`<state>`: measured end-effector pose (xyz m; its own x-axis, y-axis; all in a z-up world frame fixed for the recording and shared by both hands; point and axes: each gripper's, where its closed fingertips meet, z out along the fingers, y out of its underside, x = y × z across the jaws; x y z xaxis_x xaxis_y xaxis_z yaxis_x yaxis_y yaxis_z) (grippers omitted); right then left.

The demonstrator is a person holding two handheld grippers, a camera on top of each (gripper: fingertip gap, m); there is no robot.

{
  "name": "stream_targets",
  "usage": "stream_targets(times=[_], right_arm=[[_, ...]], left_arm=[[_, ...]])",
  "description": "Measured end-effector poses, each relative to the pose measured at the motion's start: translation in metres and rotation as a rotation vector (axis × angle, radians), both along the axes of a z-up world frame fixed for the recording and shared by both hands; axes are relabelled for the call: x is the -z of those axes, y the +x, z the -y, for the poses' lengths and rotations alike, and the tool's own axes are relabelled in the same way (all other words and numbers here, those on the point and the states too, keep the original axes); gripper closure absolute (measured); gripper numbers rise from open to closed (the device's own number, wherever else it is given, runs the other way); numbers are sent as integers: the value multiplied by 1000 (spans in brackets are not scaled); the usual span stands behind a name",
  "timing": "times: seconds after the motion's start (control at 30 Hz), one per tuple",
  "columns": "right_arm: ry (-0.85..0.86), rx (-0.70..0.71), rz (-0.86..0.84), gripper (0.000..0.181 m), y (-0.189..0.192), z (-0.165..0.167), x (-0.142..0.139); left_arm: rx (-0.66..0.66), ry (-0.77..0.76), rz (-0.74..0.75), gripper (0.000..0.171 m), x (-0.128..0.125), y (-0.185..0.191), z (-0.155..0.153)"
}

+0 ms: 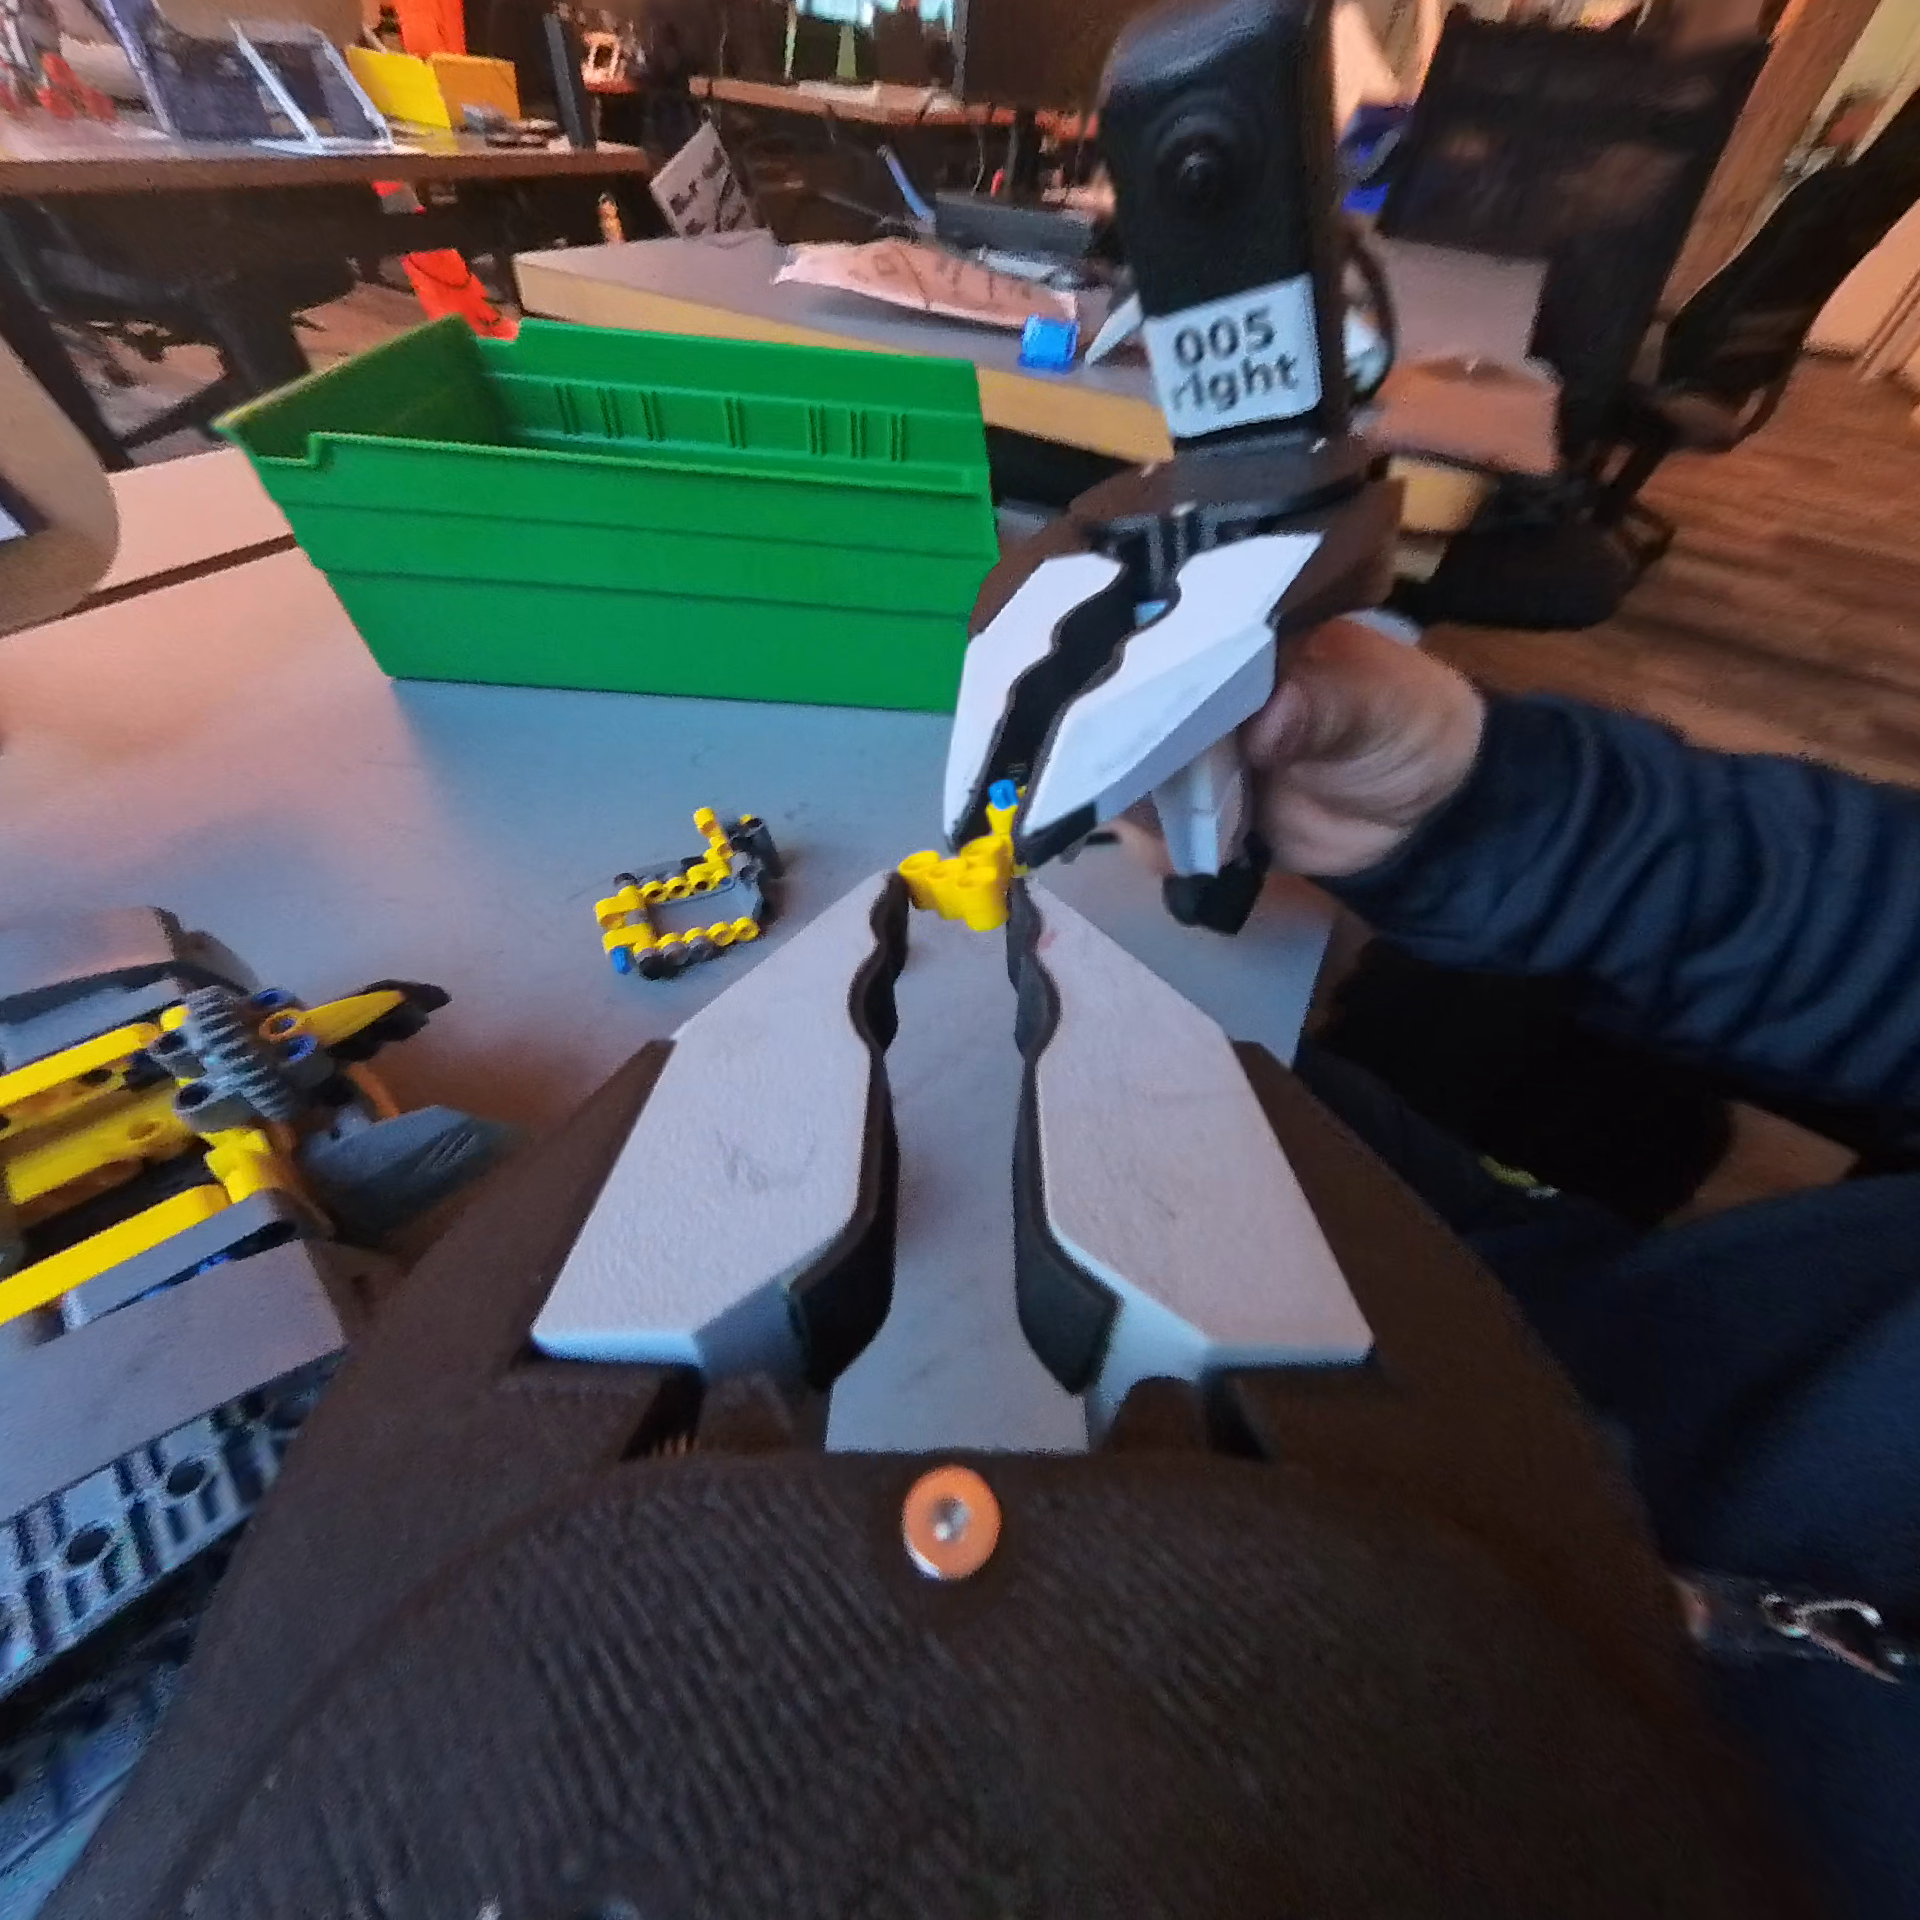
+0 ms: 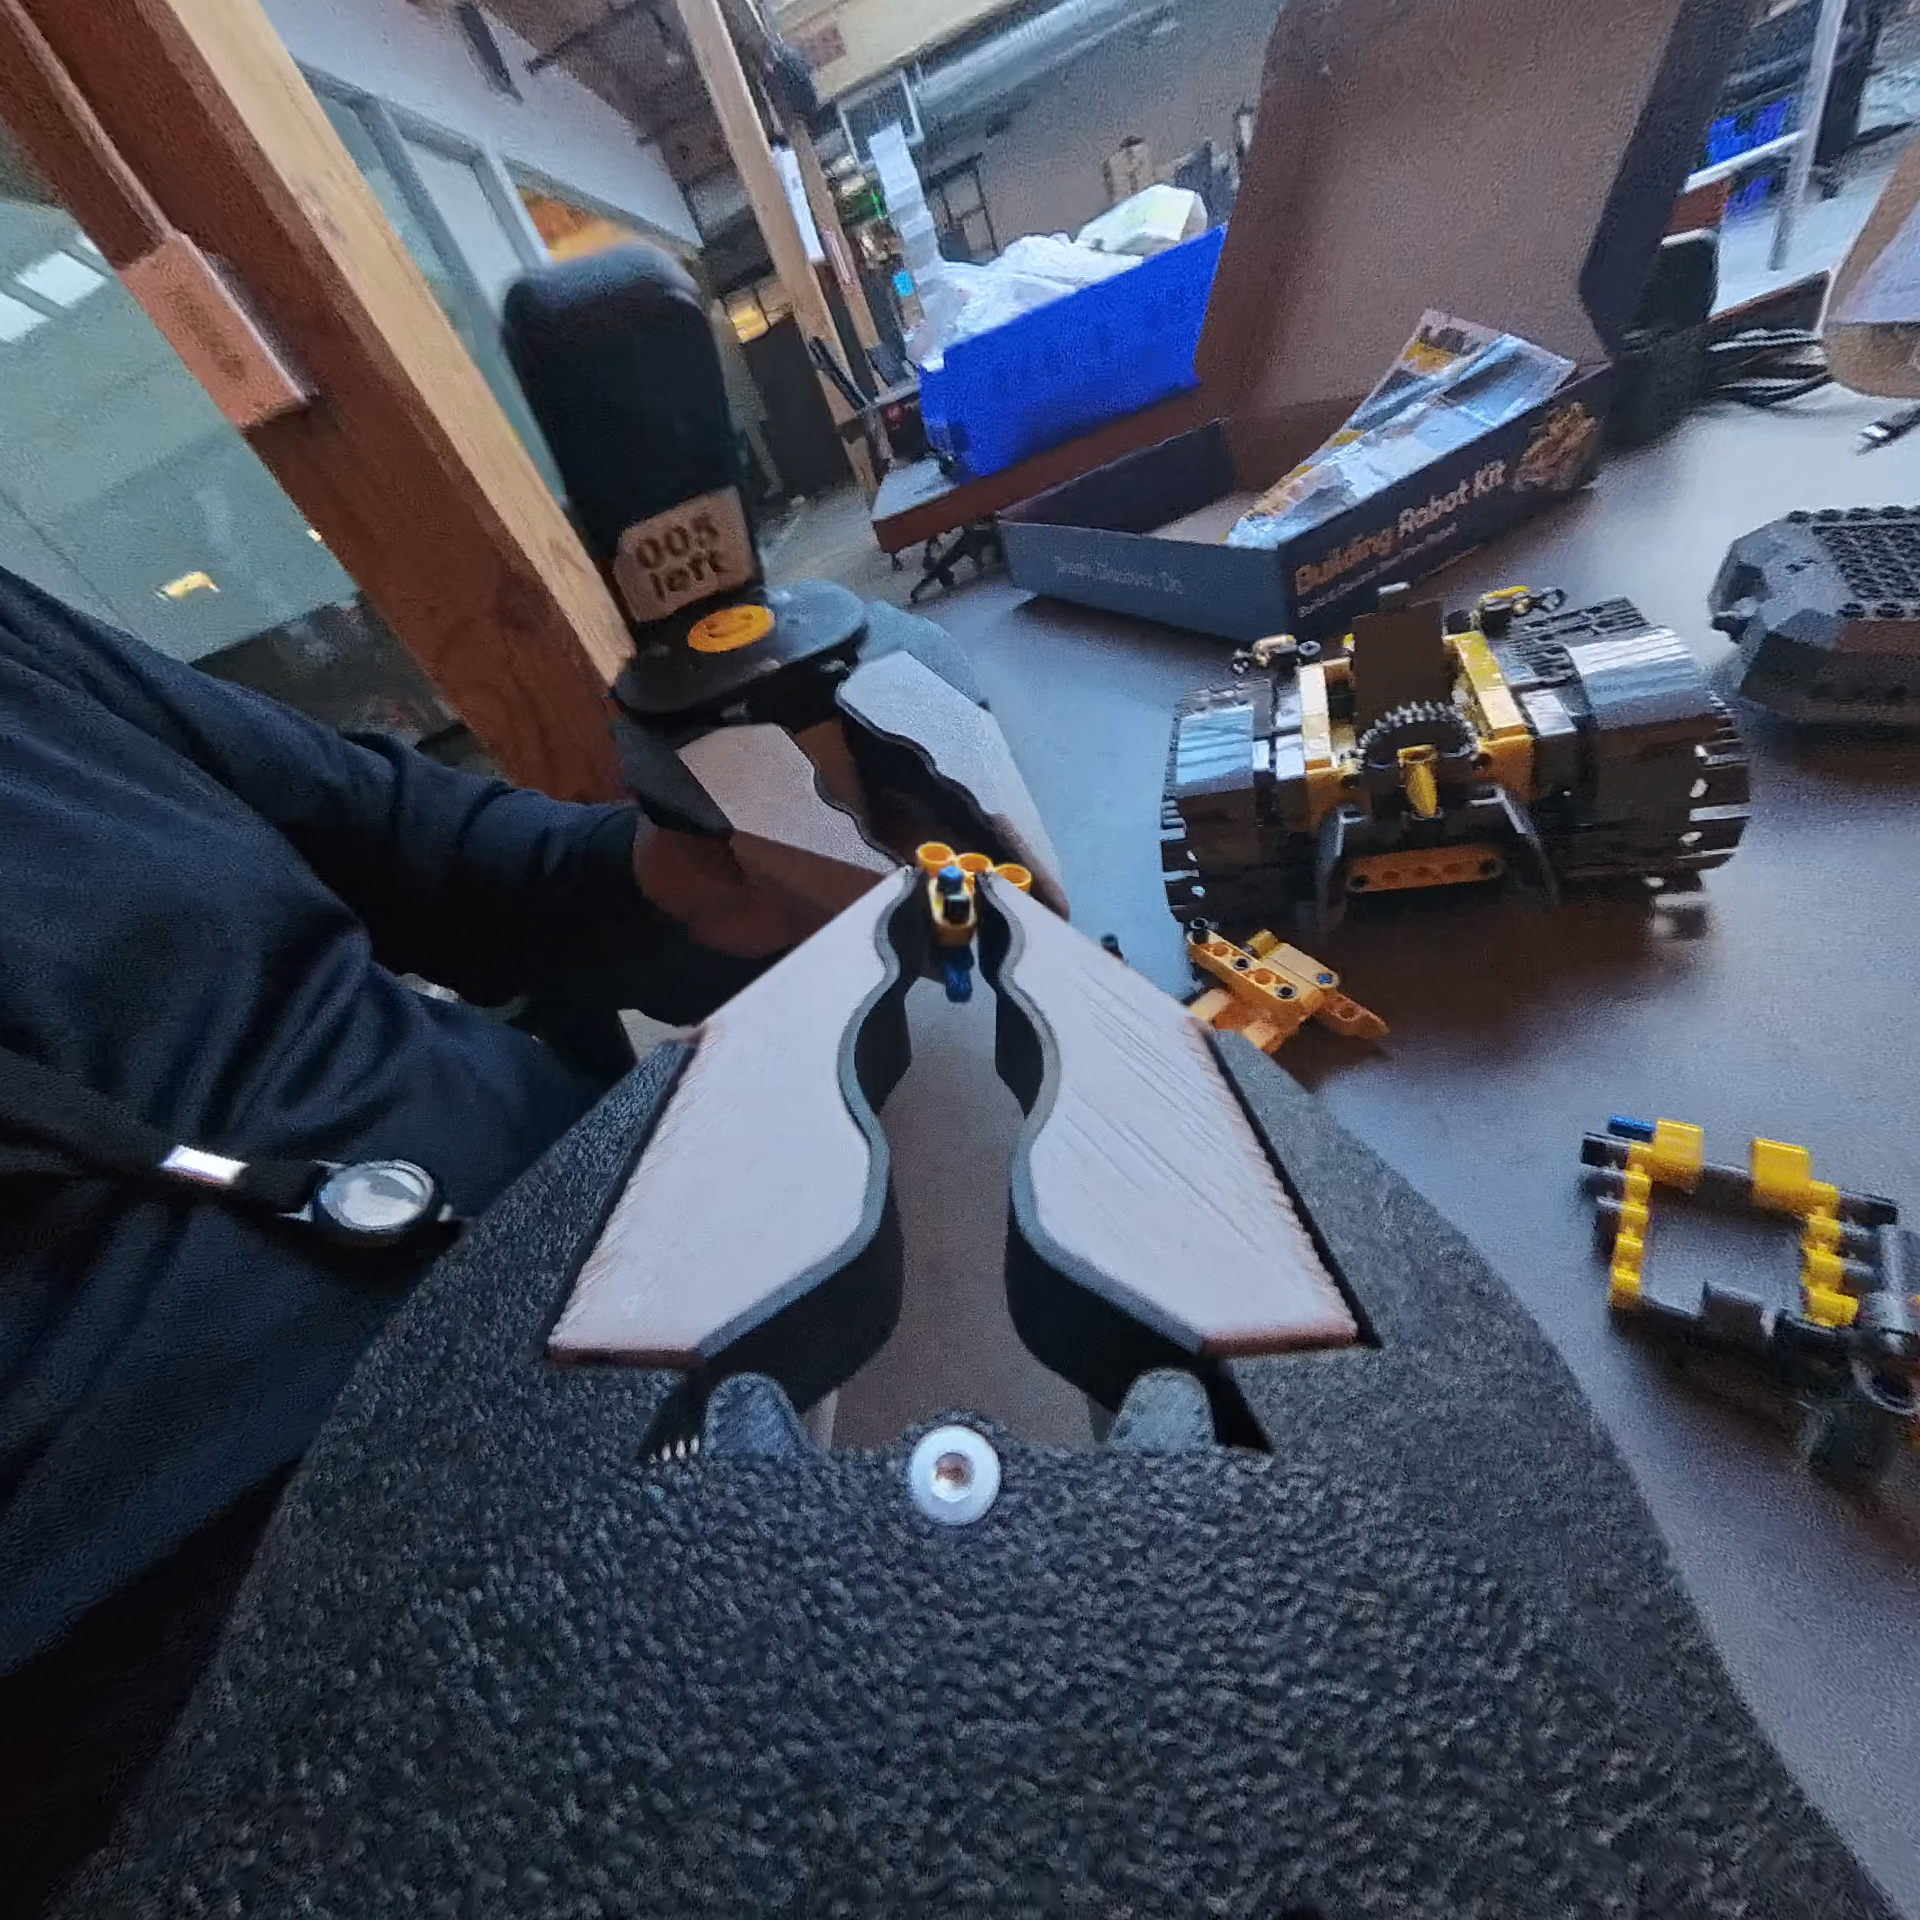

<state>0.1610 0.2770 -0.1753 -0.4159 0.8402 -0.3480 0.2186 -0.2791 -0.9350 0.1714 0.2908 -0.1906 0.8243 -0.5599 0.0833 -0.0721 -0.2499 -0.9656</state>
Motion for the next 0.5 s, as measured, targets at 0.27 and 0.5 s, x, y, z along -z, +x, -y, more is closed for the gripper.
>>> stream_targets(times=[0.27, 0.5], right_arm=[[-98, 62, -107, 177, -8, -4, -8], [-258, 21, -91, 178, -10, 0, -14]], left_arm=[[-20, -9, 83, 155, -5, -7, -3], [-10, -21, 117, 167, 0, -6, -2]])
